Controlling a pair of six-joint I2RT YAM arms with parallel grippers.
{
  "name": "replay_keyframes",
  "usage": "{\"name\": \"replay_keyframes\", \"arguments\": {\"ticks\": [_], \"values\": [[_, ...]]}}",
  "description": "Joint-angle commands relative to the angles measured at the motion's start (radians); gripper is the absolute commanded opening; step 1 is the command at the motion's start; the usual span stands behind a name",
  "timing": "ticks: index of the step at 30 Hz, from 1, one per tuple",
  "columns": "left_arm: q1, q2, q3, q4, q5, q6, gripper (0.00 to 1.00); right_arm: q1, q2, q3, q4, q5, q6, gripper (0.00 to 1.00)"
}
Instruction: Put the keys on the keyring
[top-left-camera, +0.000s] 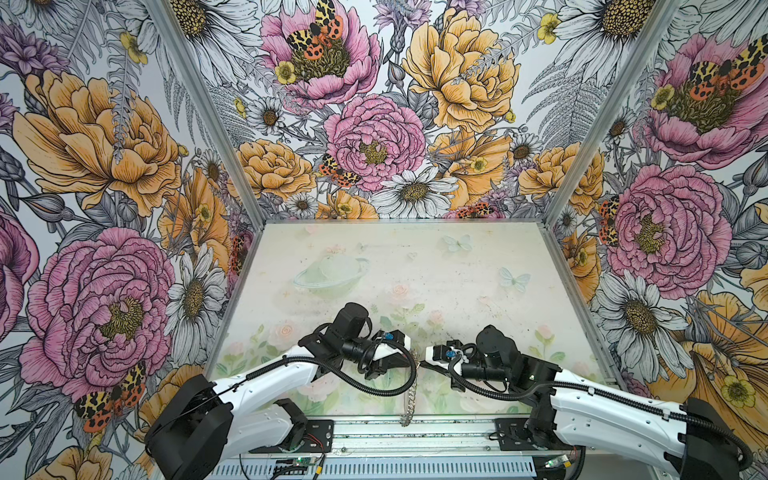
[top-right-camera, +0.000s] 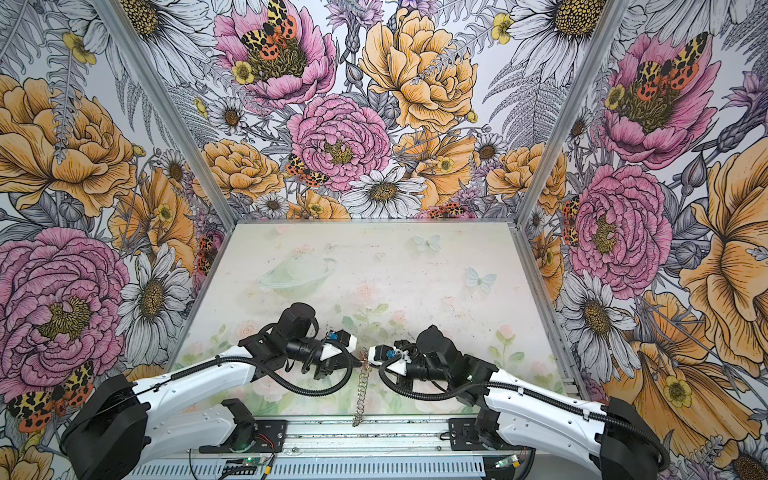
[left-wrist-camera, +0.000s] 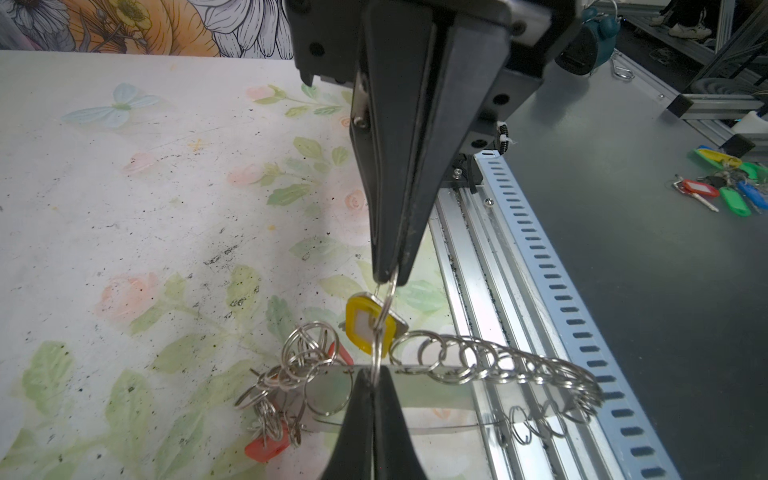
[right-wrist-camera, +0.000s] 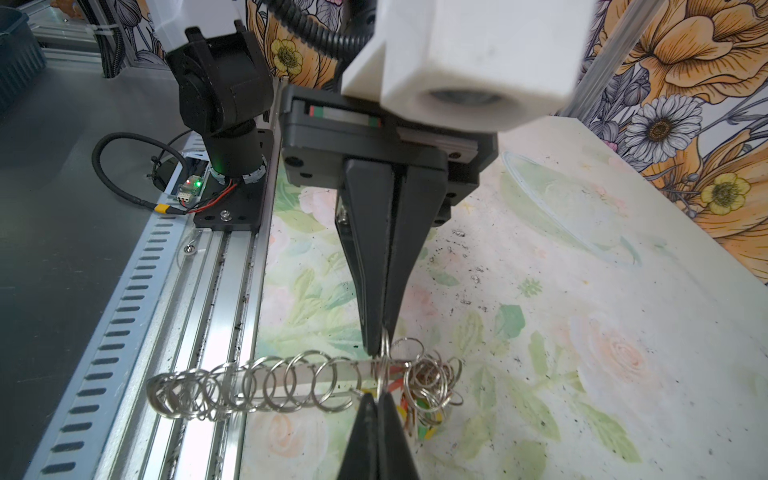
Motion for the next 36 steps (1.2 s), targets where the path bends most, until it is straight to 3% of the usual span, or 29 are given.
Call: {"name": "replay_keyframes", "arguments": {"ticks": [1,21,28,36], "values": [[-0.022,0.001,0.031,0.033,0.05,0.036,0.0,0.002,0.013,0.039,0.036,-0.06,-0.013,0.0],[-0.054,0.014,0.05,-0.002,0.038,0.062,0.0,-0.038,0.063,0.049,0.074,-0.093,-0.025,0.0],[-0.056,-0.002,0.039,0.015,-0.022,0.068,0.0,-0.042,0.022,0.035,0.044,-0.035,-0.01,0.0],[-0.082,-0.048,0.024,0.035,-0.046,0.068,0.0,-0.048,0.113,0.071,0.113,0.008,0.024,0.0]]}}
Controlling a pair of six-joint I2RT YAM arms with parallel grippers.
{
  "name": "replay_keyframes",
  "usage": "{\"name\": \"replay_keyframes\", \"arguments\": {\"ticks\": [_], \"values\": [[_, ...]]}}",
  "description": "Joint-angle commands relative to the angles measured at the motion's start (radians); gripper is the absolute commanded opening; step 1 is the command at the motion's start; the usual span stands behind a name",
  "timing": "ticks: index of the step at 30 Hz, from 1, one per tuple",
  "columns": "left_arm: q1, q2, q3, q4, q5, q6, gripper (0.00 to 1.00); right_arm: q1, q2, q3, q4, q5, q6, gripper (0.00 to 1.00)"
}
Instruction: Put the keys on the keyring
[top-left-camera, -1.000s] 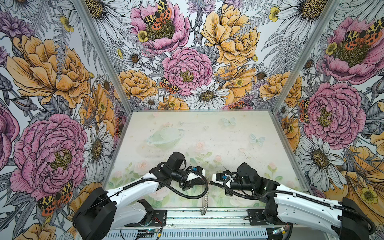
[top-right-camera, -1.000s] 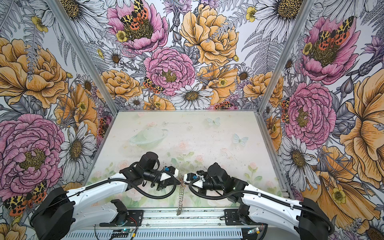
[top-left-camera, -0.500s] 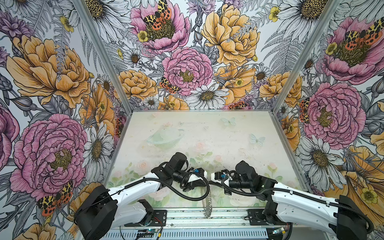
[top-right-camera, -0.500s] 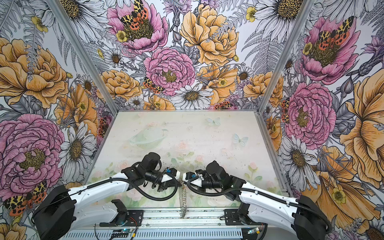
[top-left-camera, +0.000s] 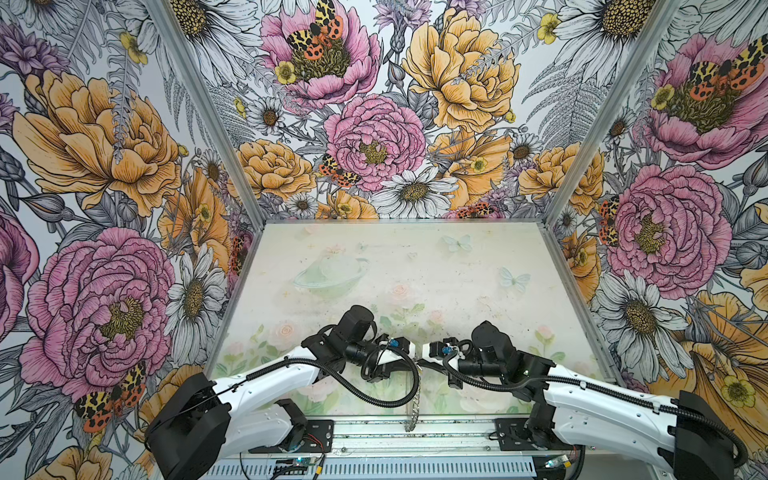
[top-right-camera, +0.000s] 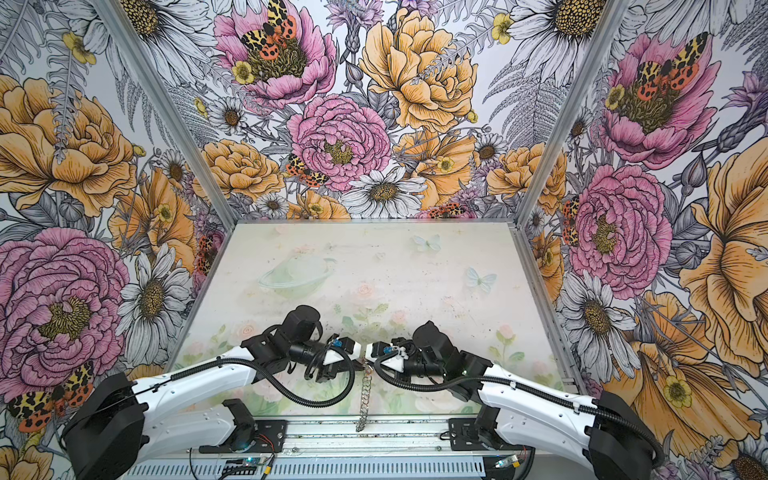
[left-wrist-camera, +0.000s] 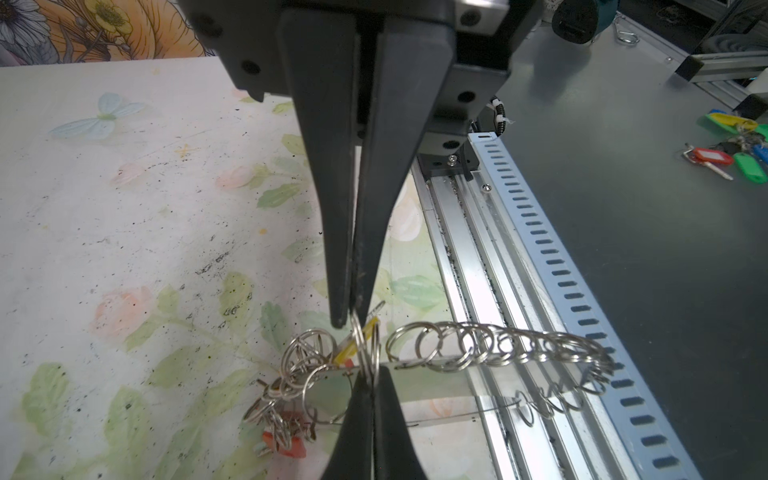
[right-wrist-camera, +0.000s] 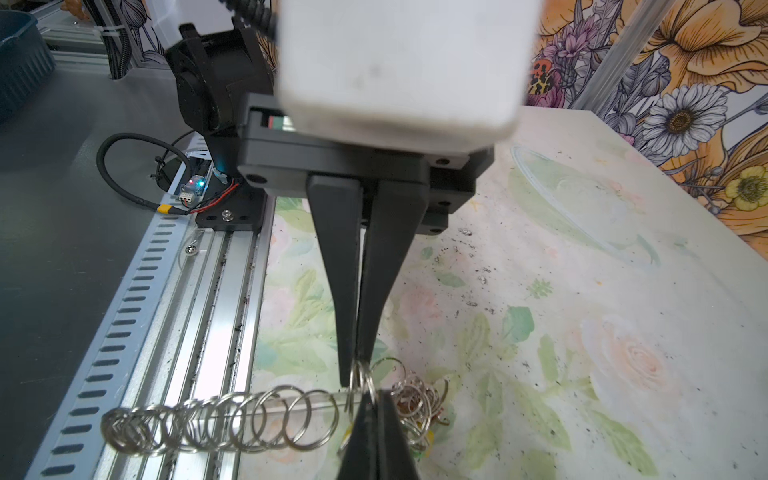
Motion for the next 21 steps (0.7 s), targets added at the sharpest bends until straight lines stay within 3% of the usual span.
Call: {"name": "replay_keyframes", "arguments": {"ticks": [1,8,21], "values": [[-0.022,-0.043,0.006,0.066,0.028,0.019,0.0,-0.012,0.041,0.047,0.089,0.049,0.026,0.0],[-0.023,-0.03,0.009,0.068,0.03,0.019,0.0,-0.053,0.052,0.053,0.133,-0.009,0.059,0.0],[-0.023,-0.04,-0.004,0.099,0.023,0.005,0.0,-0.059,0.099,0.059,0.129,-0.144,0.039,0.1]]}}
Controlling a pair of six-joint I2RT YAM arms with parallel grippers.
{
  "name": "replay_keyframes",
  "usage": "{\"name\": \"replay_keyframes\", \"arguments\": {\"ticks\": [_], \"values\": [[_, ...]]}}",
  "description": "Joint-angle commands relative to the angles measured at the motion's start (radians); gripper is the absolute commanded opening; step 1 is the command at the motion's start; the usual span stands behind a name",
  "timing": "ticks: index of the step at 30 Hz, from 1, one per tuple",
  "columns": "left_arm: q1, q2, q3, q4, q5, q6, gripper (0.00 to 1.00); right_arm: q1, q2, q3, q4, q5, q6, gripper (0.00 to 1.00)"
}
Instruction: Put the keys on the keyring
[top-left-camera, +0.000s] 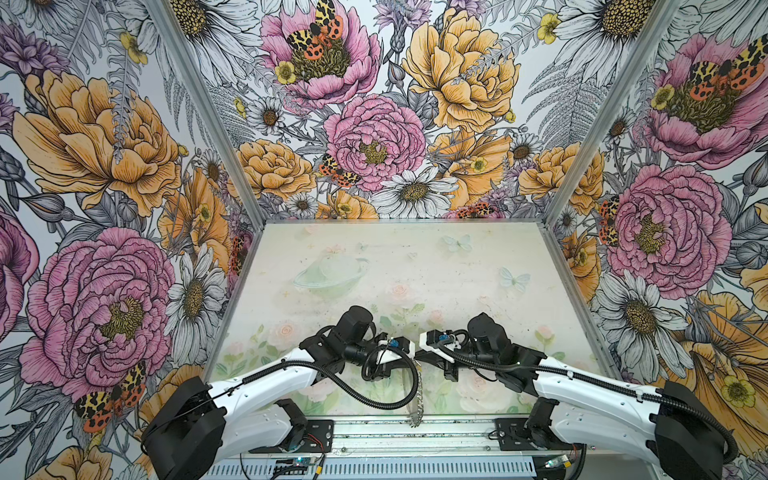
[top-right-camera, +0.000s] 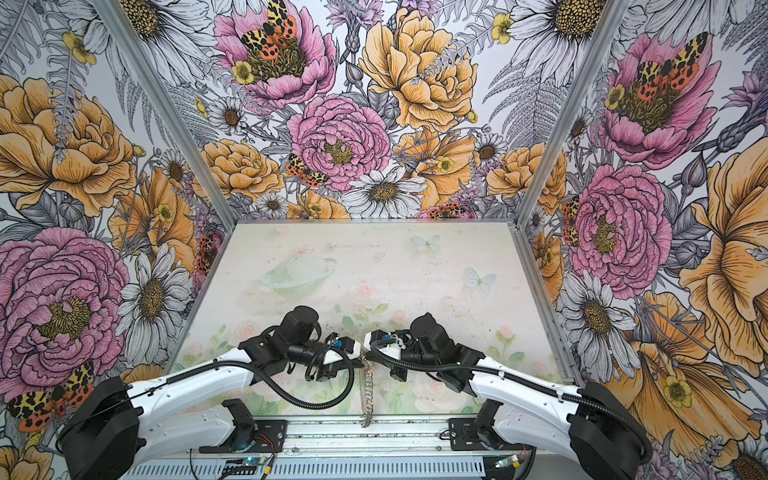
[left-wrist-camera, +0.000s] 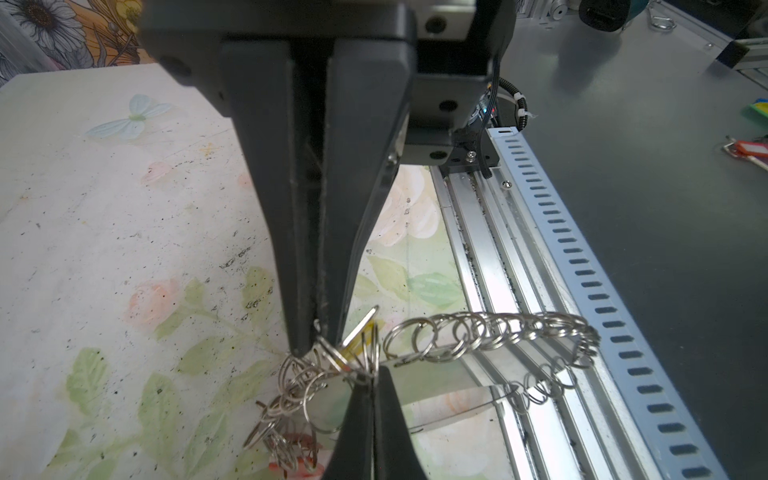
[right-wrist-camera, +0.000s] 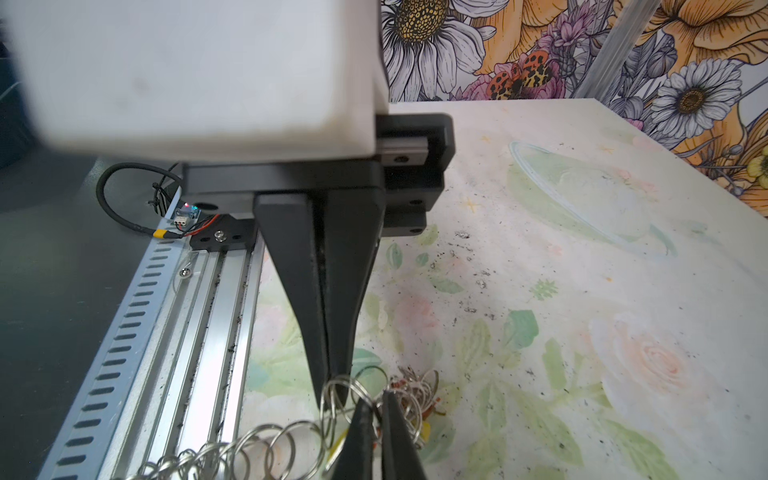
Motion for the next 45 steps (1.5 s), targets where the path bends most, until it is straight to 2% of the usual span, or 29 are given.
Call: {"name": "replay_keyframes", "arguments": {"ticks": [1,7,25,34,45], "values": [[-0.012,-0.023,0.0,0.083,0.058,0.004,0.0,-0.001,0.015,0.042,0.053,-0.052,-0.005,0.1],[-0.01,-0.029,-0.009,0.105,0.031,-0.005,0.0,-0.004,0.024,0.045,0.047,-0.082,-0.005,0.11],[-0.01,-0.032,-0.02,0.133,-0.032,-0.021,0.0,-0.004,-0.037,0.019,0.026,0.007,-0.009,0.21],[-0.011,-0.037,-0.023,0.133,-0.003,-0.024,0.0,-0.004,-0.032,0.022,0.023,0.048,-0.005,0.25],[-0.01,-0.049,-0.025,0.133,0.008,-0.028,0.0,-0.002,0.05,0.053,0.062,0.046,0.009,0.26]]}}
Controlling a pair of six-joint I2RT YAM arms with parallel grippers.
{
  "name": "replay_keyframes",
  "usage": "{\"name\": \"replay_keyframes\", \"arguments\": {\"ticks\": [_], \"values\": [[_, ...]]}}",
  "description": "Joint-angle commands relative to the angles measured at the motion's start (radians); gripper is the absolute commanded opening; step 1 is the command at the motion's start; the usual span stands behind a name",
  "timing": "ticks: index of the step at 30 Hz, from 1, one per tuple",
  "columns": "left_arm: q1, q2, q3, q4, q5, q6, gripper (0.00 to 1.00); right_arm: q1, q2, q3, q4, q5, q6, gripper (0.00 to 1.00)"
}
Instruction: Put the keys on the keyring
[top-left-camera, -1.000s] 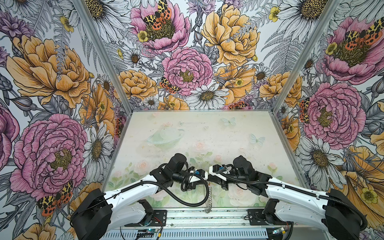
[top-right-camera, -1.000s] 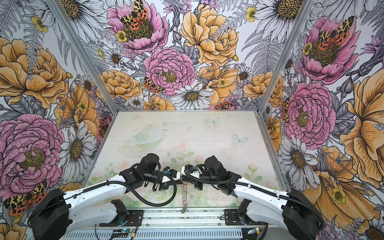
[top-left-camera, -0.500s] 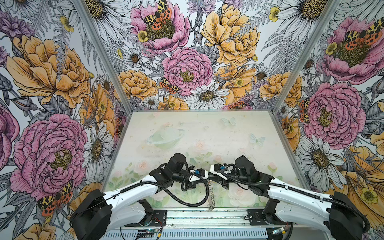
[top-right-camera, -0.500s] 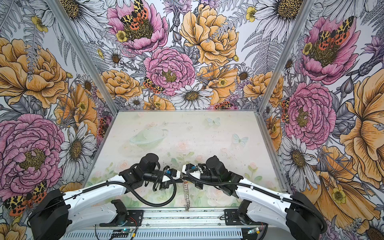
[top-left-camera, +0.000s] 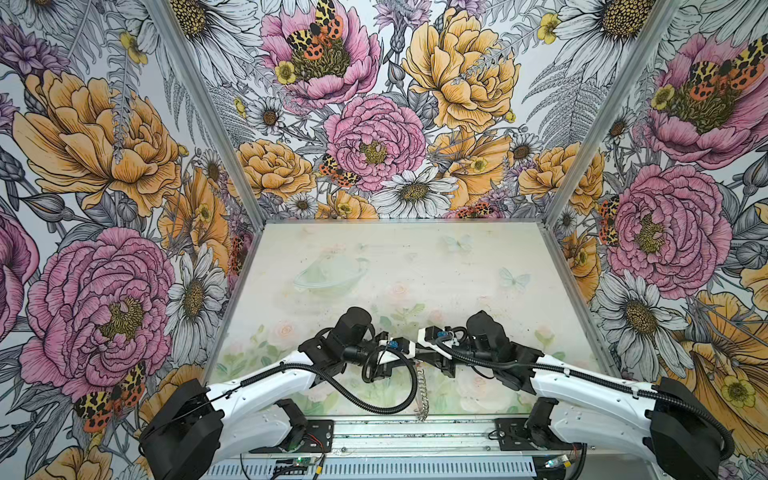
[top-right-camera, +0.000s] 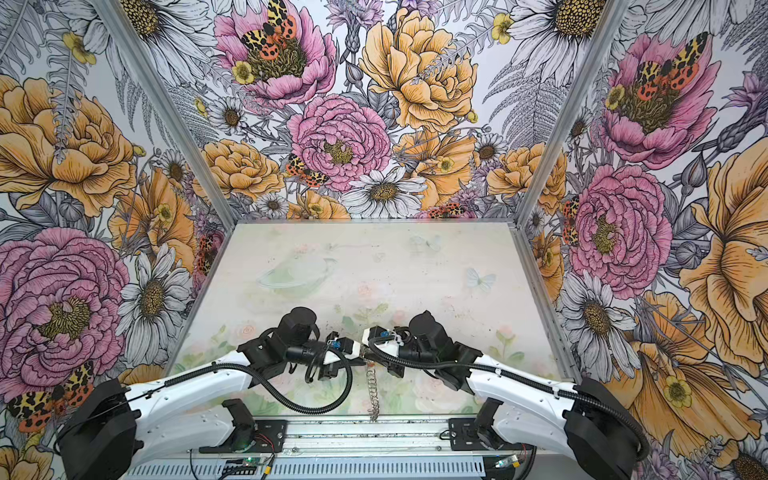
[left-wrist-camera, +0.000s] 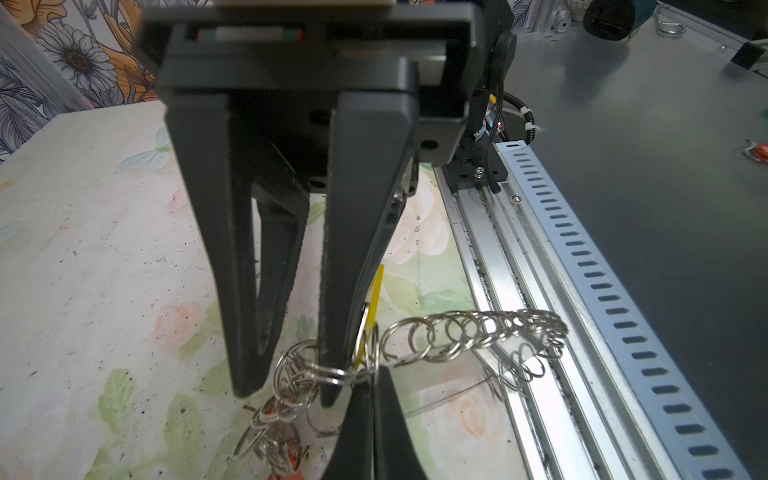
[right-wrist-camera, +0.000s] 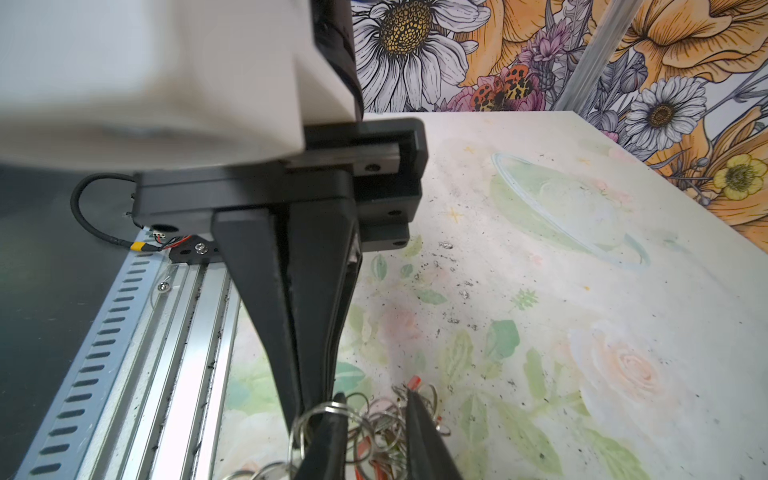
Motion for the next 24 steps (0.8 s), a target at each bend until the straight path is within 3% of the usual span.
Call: {"name": "replay_keyframes", "arguments": {"ticks": [1,5,24], "values": [[-0.006,-0.03,-0.003,0.057,0.024,-0.017,0.0,0.004,0.014,0.035,0.023,0.014,0.005,0.27],[-0.006,-0.025,-0.006,0.069,-0.002,-0.024,0.0,0.005,-0.008,0.035,0.0,0.028,-0.005,0.33],[0.022,-0.006,-0.018,0.119,-0.058,-0.065,0.0,0.001,-0.102,0.028,-0.121,0.16,-0.025,0.45]]}}
